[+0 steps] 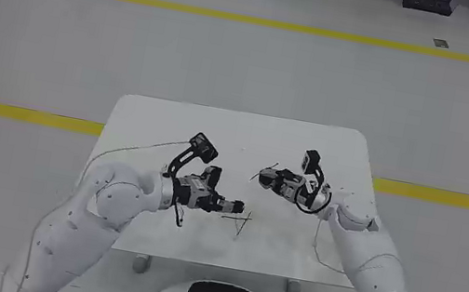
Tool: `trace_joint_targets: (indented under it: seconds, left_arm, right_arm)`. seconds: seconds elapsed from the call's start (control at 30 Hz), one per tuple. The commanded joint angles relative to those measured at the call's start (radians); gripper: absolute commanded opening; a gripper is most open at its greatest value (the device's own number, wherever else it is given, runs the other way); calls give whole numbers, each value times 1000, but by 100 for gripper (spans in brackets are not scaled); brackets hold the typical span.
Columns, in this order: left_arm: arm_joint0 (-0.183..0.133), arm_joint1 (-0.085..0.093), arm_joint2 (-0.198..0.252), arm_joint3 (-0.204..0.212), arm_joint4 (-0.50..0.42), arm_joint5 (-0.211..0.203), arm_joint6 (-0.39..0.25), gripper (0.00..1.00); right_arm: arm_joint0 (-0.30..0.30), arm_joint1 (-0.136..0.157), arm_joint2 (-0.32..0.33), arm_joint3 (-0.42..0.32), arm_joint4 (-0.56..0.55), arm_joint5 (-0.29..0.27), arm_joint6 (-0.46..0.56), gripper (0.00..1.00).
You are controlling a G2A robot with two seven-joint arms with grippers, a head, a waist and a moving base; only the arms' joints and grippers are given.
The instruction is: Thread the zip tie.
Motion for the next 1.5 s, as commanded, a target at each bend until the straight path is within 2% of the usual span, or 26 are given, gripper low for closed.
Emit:
trace_joint_targets:
  seconds: [0.0,0.07,0.2,0.33,0.57,0.63,0.87,0.9,1.0,1.03,1.13,1.2,1.3,1.47]
  left_arm:
    - [-4,1,15,-8,21,-2,6,100]
    - [-17,3,35,-18,60,-2,4,100]
    - [-62,11,98,-36,173,-2,3,100]
    - [-122,23,180,-33,295,-2,30,100]
    - [-202,54,288,-8,381,-2,166,100]
    - [-209,62,300,-3,389,-2,194,100]
    - [-209,62,300,-3,389,-2,194,100]
    - [-221,64,318,-19,459,-2,196,100]
    - [-227,72,349,-8,538,-2,257,100]
    - [-231,78,367,-5,588,-2,280,100]
    - [-248,99,422,0,698,-2,289,100]
    - [-259,112,452,7,738,-2,328,100]
    - [-279,136,507,31,810,-2,411,100]
    - [-313,173,567,66,884,-2,573,100]
  right_arm:
    - [-9,-1,-1,-6,20,6,-4,0]
    - [-12,-1,3,-9,38,15,2,0]
    - [-8,2,11,4,69,35,29,0]
    - [4,4,12,25,89,65,55,0]
    - [16,5,9,50,122,100,91,0]
    - [16,5,9,50,122,100,91,0]
    - [16,5,9,50,122,100,91,0]
    - [9,4,9,44,137,107,79,0]
    - [10,3,16,53,183,150,90,0]
    - [13,3,18,61,201,167,104,0]
    - [26,3,18,85,233,211,136,0]
    - [35,3,17,101,248,227,152,0]
    - [50,1,8,128,266,256,180,0]
    - [78,-5,-20,171,283,299,227,0]
